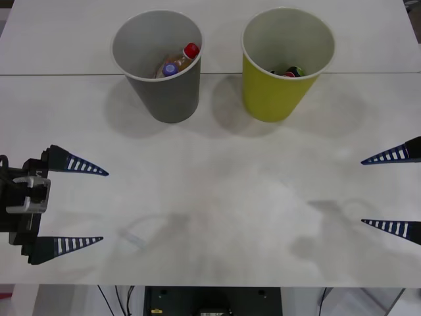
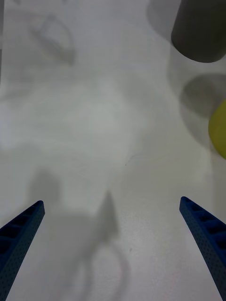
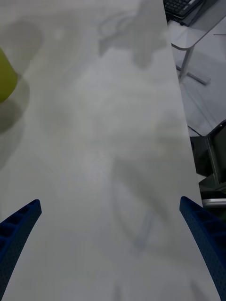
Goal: Put the can into the green bin and the plastic bottle into the gray bin
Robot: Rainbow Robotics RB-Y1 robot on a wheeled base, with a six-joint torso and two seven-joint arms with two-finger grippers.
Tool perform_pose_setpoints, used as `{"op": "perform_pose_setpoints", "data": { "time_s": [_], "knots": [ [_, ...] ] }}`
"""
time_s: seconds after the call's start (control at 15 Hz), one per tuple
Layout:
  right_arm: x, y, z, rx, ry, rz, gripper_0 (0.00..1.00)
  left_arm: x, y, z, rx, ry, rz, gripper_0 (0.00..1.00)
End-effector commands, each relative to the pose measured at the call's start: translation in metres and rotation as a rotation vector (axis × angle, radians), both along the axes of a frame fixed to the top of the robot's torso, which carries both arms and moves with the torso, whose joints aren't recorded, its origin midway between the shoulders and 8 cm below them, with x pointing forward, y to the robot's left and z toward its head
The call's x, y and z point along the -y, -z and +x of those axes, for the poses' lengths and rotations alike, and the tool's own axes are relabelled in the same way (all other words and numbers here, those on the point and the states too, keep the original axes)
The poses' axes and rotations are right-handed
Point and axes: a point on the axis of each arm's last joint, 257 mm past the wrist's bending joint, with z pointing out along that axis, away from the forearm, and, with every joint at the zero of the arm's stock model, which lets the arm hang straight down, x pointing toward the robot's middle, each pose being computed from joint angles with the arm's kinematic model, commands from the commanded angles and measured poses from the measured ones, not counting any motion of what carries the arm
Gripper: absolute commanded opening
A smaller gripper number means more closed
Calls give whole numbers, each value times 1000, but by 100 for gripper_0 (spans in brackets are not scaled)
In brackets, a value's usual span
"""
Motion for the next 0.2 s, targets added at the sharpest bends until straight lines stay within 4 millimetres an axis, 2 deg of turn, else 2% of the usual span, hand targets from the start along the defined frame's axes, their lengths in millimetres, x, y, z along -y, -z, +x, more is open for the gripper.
{"op": "perform_pose_setpoints", "data": {
  "time_s": [0.07,0.2],
  "knots": [
    [0,0,0,0,0,0,100,-3,3,-1,-3,-4,10,100],
    [0,0,0,0,0,0,100,-3,3,-1,-3,-4,10,100]
  ]
}}
